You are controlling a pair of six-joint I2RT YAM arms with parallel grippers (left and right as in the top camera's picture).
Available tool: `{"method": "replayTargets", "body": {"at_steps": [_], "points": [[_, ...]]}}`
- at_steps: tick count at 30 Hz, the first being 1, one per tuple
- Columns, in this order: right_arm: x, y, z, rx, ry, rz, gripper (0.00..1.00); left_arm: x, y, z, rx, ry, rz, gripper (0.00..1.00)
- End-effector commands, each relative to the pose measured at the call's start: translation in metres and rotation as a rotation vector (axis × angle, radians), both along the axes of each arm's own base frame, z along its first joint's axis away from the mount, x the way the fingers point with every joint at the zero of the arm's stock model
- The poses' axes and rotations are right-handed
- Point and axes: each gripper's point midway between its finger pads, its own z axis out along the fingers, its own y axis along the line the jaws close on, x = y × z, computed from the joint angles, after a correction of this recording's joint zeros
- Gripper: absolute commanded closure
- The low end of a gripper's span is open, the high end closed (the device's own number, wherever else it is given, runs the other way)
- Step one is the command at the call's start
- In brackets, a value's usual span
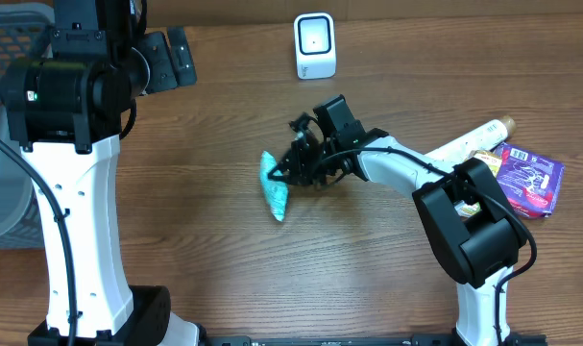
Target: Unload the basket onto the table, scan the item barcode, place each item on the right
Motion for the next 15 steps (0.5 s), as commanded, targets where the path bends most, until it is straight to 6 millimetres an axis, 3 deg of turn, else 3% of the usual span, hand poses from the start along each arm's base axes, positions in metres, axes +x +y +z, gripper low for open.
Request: {"method": "replayTargets", "body": {"at_steps": [1, 5, 9, 11, 15], "points": [[0.017, -0.025, -0.025, -0.193, -0.07, -0.099, 0.96, 0.002, 0.002, 0.003, -0.001, -0.012, 0.018, 0.0], [0.02, -0.036, -0.035, -0.267, -0.078, -0.132, 0.93, 0.002, 0.002, 0.003, -0.001, -0.012, 0.018, 0.01], [0.025, -0.044, -0.039, -0.303, -0.086, -0.154, 0.66, 0.002, 0.002, 0.003, -0.001, -0.012, 0.018, 0.0], [0.029, -0.048, -0.037, -0.305, -0.095, -0.153, 0.58, 0.002, 0.002, 0.003, -0.001, -0.012, 0.018, 0.0], [0.045, -0.061, -0.019, -0.315, -0.149, -0.129, 0.35, 0.002, 0.002, 0.003, -0.001, -0.012, 0.018, 0.0]]}}
